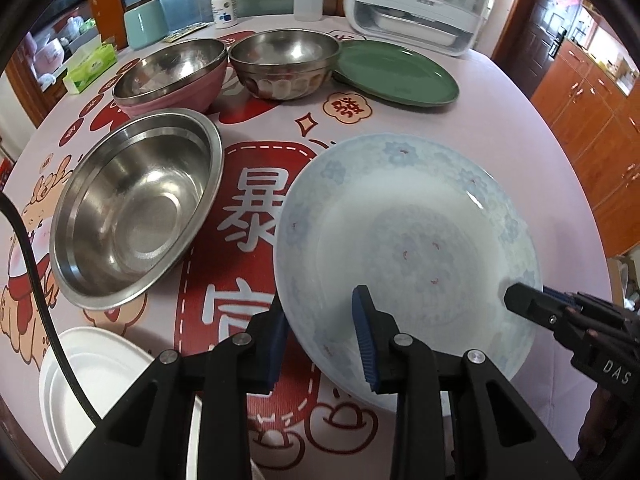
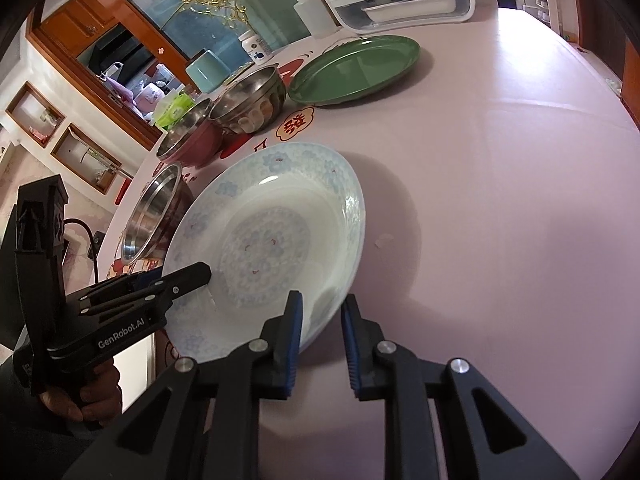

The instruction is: Organize plates and bowls

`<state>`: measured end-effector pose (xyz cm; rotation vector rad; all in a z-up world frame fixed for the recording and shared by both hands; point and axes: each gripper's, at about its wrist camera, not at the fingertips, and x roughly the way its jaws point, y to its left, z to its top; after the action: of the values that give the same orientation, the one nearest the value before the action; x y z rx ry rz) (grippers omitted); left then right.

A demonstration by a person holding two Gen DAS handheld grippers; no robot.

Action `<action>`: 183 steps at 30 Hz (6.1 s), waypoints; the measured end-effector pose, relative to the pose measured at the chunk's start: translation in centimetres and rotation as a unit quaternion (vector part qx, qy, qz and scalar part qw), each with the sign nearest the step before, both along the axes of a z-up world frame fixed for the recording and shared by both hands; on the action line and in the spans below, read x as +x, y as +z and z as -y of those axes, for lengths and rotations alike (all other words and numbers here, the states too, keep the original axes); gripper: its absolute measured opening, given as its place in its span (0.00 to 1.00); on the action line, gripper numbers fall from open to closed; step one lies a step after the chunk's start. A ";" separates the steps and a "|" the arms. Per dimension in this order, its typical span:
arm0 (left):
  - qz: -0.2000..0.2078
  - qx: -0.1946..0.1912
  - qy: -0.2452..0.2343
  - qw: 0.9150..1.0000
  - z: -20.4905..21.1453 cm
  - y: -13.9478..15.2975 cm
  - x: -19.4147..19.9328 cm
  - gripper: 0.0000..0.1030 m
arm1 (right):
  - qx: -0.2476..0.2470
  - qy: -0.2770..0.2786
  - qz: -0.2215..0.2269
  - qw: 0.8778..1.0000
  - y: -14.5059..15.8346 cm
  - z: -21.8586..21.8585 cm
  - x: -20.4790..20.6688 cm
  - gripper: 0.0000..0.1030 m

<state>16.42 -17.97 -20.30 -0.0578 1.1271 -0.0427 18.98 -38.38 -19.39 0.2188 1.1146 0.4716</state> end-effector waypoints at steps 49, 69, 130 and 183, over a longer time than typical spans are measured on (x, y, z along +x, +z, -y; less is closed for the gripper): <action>0.044 0.019 0.040 0.998 -10.4 5.6 -18.1 0.29 | -0.015 0.104 0.047 0.993 4.3 -10.7 -13.3 0.18; -0.024 0.006 0.069 0.997 -16.5 2.7 -19.3 0.29 | -0.050 0.147 -0.005 0.988 1.5 -18.0 -13.4 0.18; 0.000 -0.015 -0.210 0.978 -21.1 6.7 -14.3 0.44 | -0.145 -0.169 0.029 0.975 3.5 -22.4 -16.9 0.53; 0.000 -0.043 -0.051 0.998 0.3 16.8 0.2 0.73 | -0.131 -0.108 0.101 0.980 14.5 -1.3 -2.0 0.64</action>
<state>16.61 -18.25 -3.48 -0.0768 1.1282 -0.1817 16.96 -37.04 -4.91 0.0584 0.9292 0.1465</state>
